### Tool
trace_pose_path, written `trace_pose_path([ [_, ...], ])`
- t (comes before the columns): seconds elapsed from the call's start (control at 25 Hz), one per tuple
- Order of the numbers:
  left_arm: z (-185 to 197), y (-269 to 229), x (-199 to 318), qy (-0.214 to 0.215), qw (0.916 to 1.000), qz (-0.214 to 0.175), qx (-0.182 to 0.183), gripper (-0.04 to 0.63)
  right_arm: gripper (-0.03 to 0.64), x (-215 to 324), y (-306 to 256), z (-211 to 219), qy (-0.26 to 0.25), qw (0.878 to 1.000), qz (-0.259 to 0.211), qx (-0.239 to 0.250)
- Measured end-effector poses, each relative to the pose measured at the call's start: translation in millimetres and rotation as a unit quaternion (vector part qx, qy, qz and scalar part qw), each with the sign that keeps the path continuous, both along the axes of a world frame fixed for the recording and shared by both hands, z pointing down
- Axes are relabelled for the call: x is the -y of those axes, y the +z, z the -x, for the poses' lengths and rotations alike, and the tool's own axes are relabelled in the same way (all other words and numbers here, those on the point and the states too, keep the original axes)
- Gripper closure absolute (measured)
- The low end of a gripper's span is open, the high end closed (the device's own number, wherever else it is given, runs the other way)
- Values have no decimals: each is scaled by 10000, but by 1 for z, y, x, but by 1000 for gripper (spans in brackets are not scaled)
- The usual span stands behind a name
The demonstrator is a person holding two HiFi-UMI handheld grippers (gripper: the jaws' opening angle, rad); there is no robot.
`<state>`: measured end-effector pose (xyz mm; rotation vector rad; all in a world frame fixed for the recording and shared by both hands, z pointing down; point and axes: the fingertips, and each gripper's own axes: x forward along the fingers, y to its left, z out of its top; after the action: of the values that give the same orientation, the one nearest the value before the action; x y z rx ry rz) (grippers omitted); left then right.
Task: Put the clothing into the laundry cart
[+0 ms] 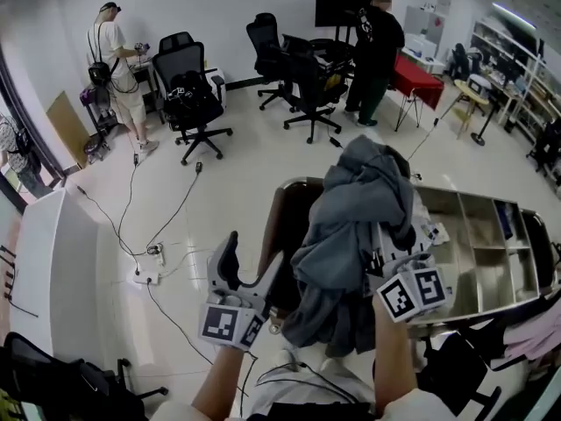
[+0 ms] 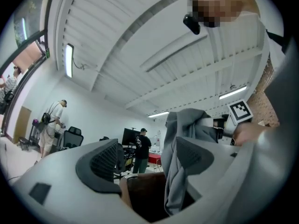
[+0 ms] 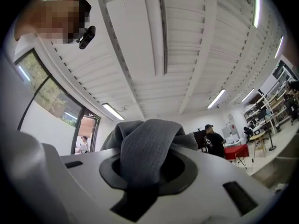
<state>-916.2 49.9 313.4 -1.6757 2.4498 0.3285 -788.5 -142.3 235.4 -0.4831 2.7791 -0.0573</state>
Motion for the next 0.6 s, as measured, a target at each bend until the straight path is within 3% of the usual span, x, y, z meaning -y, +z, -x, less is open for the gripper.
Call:
trace_pose_path([
  [0.16, 4, 18, 9, 30, 9999, 46, -160, 216, 497, -5, 51, 3, -110, 9979, 304, -568],
  [0.36, -14, 19, 18, 121, 9998, 179, -24, 216, 494, -51, 90, 6, -935, 9866, 370, -1283],
  [0.48, -14, 12, 10, -60, 9999, 87, -49, 216, 489, -78, 130, 7, -1636, 9639, 501, -2040],
  [0.6, -6, 12, -5, -287, 9995, 60, -111, 216, 470, -118, 165, 0, -2645, 9206, 197, -2865],
])
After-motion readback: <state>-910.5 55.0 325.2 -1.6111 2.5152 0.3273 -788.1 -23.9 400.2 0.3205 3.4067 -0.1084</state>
